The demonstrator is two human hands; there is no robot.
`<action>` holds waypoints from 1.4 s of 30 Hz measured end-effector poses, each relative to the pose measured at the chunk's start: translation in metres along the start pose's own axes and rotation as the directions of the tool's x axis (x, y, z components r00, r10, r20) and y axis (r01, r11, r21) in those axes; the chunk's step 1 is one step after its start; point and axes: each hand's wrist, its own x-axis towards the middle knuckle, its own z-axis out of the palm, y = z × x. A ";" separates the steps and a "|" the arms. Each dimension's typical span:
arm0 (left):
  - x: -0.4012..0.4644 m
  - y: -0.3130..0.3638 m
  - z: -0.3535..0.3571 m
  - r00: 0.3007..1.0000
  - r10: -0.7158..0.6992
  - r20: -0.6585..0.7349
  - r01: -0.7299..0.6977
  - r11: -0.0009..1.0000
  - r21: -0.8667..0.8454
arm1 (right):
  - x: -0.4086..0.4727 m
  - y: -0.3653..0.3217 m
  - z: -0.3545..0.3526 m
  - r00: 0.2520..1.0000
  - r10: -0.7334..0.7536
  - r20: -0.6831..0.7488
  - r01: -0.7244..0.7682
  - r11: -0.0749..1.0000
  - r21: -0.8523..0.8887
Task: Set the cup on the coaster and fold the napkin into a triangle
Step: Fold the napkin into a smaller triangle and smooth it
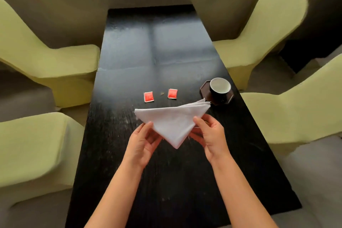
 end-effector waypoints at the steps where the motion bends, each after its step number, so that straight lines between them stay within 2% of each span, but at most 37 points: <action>1: 0.004 -0.003 0.012 1.000 -0.003 0.008 0.002 1.000 0.012 | 0.004 -0.006 -0.010 1.000 -0.008 -0.020 0.008 1.000 0.007; 8: 0.041 -0.056 0.086 1.000 0.007 0.019 -0.010 0.990 0.144 | 0.062 -0.028 -0.104 0.994 0.029 -0.101 -0.033 0.999 -0.036; 17: 0.098 -0.146 0.153 0.980 -0.043 -0.197 0.097 0.956 0.277 | 0.156 -0.026 -0.212 0.975 0.197 -0.107 -0.211 0.967 -0.142; 29: 0.176 -0.231 0.154 0.912 -0.053 -0.407 0.230 0.887 0.401 | 0.232 0.036 -0.261 0.904 0.361 -0.228 -0.406 0.892 -0.198; 42: 0.205 -0.256 0.140 0.890 0.056 -0.453 0.226 0.809 0.543 | 0.263 0.069 -0.267 0.911 0.312 -0.270 -0.395 0.848 -0.353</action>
